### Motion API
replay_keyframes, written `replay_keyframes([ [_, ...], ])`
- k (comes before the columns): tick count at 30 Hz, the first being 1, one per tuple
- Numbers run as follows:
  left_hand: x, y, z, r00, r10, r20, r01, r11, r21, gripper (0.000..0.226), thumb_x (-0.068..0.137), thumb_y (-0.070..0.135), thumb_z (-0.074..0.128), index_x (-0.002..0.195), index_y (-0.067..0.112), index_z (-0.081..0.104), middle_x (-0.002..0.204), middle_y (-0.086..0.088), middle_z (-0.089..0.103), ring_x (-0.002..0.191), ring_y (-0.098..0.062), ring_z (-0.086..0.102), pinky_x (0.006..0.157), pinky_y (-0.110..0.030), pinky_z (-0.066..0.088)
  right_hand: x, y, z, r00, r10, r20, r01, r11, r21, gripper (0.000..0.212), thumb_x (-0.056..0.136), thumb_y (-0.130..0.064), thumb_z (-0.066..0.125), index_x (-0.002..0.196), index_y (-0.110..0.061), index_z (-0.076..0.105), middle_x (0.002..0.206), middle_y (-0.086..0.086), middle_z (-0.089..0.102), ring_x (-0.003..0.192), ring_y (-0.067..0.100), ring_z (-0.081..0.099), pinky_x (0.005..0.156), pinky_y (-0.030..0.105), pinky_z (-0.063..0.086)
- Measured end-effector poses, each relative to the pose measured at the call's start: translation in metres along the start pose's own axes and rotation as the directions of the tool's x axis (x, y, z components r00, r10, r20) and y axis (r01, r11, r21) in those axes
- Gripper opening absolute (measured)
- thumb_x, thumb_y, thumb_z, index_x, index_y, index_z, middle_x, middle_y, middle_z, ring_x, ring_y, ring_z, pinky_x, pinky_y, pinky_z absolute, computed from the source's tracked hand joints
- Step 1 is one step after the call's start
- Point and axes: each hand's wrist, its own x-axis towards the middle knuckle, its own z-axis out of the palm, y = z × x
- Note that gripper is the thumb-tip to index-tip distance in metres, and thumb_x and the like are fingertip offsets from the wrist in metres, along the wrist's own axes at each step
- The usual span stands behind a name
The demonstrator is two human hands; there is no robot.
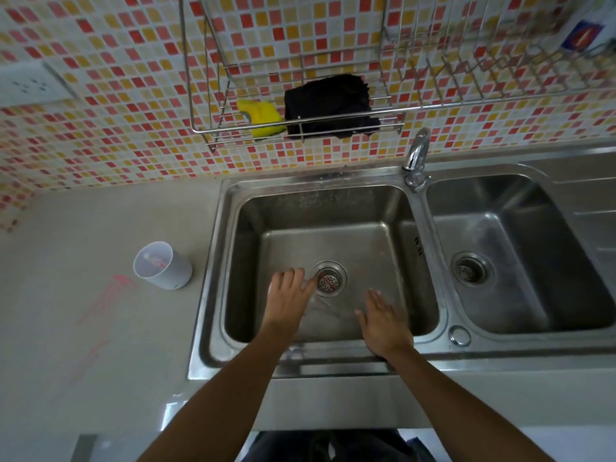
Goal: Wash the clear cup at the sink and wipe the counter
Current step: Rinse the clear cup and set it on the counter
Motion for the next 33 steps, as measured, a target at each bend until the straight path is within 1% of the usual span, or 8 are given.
replay_keyframes([
  [10,-0.015,-0.007,0.010,0.995,0.092,-0.036,-0.088,0.991,0.097,0.071,0.077,0.011,0.069,0.134,0.016,0.027,0.137,-0.019,0.033,0.124,-0.037,0.037,0.106,-0.049,0.031,0.001,0.002,0.001,1.000,-0.029,0.004,0.029,1.000,0.007,0.058,0.102,-0.042,0.021,0.152,-0.015,0.015,0.160,0.005,0.017,0.148,0.020,0.008,0.118,0.040,0.009],
  [17,-0.040,-0.019,0.013,0.983,-0.144,-0.117,0.119,0.973,-0.197,0.069,0.078,0.017,0.068,0.137,0.027,0.034,0.134,-0.012,0.038,0.126,-0.031,0.039,0.109,-0.046,0.028,-0.002,-0.001,-0.001,0.999,-0.030,0.022,0.030,0.999,0.031,0.061,0.101,-0.046,0.025,0.152,-0.014,0.017,0.159,0.007,0.020,0.147,0.023,0.014,0.119,0.041,0.014],
  [20,-0.055,-0.032,0.016,0.931,-0.319,-0.177,0.225,0.884,-0.410,0.075,0.062,0.020,0.079,0.130,0.027,0.047,0.126,-0.010,0.051,0.117,-0.030,0.050,0.100,-0.044,0.039,-0.003,-0.004,-0.004,0.999,-0.048,-0.020,0.049,0.998,0.044,0.058,0.099,-0.047,0.036,0.148,-0.017,0.028,0.153,0.007,0.034,0.142,0.024,0.029,0.116,0.040,0.026],
  [22,-0.066,-0.047,0.016,0.892,-0.422,-0.163,0.271,0.788,-0.553,0.076,0.065,0.028,0.078,0.134,0.027,0.045,0.131,-0.008,0.047,0.120,-0.028,0.048,0.102,-0.042,0.040,-0.005,-0.010,-0.004,0.997,-0.062,-0.038,0.065,0.996,0.063,0.055,0.097,-0.045,0.044,0.145,-0.019,0.034,0.149,0.005,0.041,0.136,0.022,0.038,0.112,0.037,0.032],
  [25,-0.086,-0.073,0.016,0.799,-0.588,-0.127,0.269,0.538,-0.799,0.073,0.069,0.039,0.079,0.131,0.037,0.039,0.132,-0.001,0.045,0.119,-0.022,0.047,0.102,-0.042,0.045,-0.006,-0.035,-0.002,0.997,-0.059,-0.044,0.066,0.979,0.190,0.052,0.093,-0.041,0.053,0.140,-0.023,0.041,0.140,0.004,0.051,0.126,0.022,0.048,0.103,0.037,0.042],
  [28,-0.112,-0.105,0.021,0.677,-0.731,-0.086,0.298,0.378,-0.877,0.081,0.065,0.047,0.082,0.132,0.029,0.040,0.131,-0.002,0.049,0.117,-0.022,0.050,0.101,-0.039,0.046,0.002,-0.080,-0.005,0.993,-0.100,-0.057,0.113,0.945,0.307,0.054,0.089,-0.038,0.063,0.137,-0.020,0.047,0.132,0.009,0.058,0.116,0.025,0.057,0.097,0.036,0.046],
  [30,-0.130,-0.128,0.027,0.619,-0.784,-0.054,0.332,0.323,-0.886,0.086,0.065,0.053,0.081,0.136,0.022,0.041,0.133,-0.003,0.050,0.120,-0.022,0.047,0.101,-0.037,0.042,0.011,-0.122,-0.011,0.983,-0.164,-0.086,0.184,0.917,0.355,0.056,0.086,-0.035,0.068,0.135,-0.014,0.050,0.133,0.010,0.058,0.121,0.025,0.055,0.100,0.034,0.043],
  [33,-0.150,-0.159,0.042,0.590,-0.807,-0.026,0.333,0.273,-0.902,0.088,0.064,0.054,0.080,0.134,0.018,0.042,0.132,-0.004,0.050,0.118,-0.022,0.046,0.096,-0.031,0.039,0.021,-0.191,-0.024,0.958,-0.261,-0.121,0.288,0.875,0.389,0.062,0.086,-0.037,0.068,0.139,-0.015,0.046,0.137,0.008,0.054,0.127,0.024,0.049,0.103,0.033,0.037],
])
